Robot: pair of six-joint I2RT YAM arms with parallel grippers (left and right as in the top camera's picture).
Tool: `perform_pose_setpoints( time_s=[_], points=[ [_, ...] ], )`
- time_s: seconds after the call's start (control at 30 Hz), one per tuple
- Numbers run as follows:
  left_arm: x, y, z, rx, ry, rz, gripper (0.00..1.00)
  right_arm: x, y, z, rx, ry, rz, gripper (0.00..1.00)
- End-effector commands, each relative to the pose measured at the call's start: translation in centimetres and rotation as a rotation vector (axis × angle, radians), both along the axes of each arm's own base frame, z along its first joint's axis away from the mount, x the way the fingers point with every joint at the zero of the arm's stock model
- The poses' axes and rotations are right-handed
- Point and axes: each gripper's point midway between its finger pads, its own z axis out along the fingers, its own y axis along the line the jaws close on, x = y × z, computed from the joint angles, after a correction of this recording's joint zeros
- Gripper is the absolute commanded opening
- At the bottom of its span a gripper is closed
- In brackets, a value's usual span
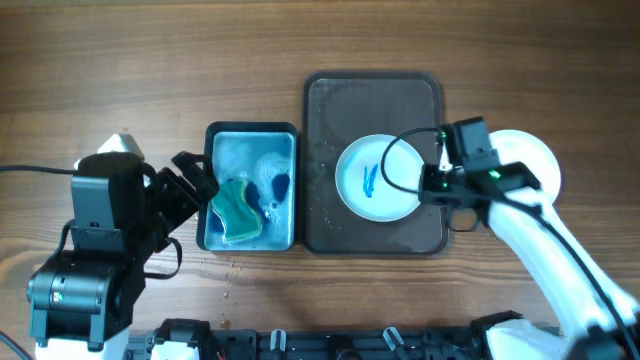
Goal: Clean dirty plates on tray and stack at the side
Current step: 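Move the right gripper back to the blue-marked plate on the tray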
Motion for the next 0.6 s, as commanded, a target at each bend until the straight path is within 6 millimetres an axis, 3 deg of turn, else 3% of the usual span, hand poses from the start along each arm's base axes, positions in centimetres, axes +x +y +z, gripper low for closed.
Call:
perform_pose_setpoints(
  time_s=[0.0, 0.03, 0.17, 0.23, 0.4, 0.57],
  points=[
    [-0.5, -1.1, -2.4, -0.005, 0.127, -0.044, 0.88, 0.4, 1.3, 4.6, 0.071, -0.144, 0.079, 0.36],
    [-0.8, -1.6, -4.6, 0.008, 0.221, -0.068, 0.85, 0.2, 1.7, 5.9, 0.101, -0.181, 0.090, 0.38],
    [-1.1, -2.5, -10.6, 0.074, 0.444, -0.114, 0.79, -0.1, 1.9, 7.1, 0.128, -0.215, 0.099, 0.42],
    [-1.3, -2.6, -13.1, 0.102, 0.538, -0.123, 0.77, -0.3, 2.0, 7.0, 0.133, -0.209, 0.102, 0.43],
    [-0.9, -3.0, -19.3, 0.135, 0.728, -0.132, 0.61, -0.5, 2.0, 6.3, 0.131, -0.173, 0.098, 0.43],
    [-0.1, -3.2, -24.7, 0.153, 0.849, -0.130, 0.38, -0.8, 2.0, 5.7, 0.129, -0.141, 0.096, 0.43]
  ],
)
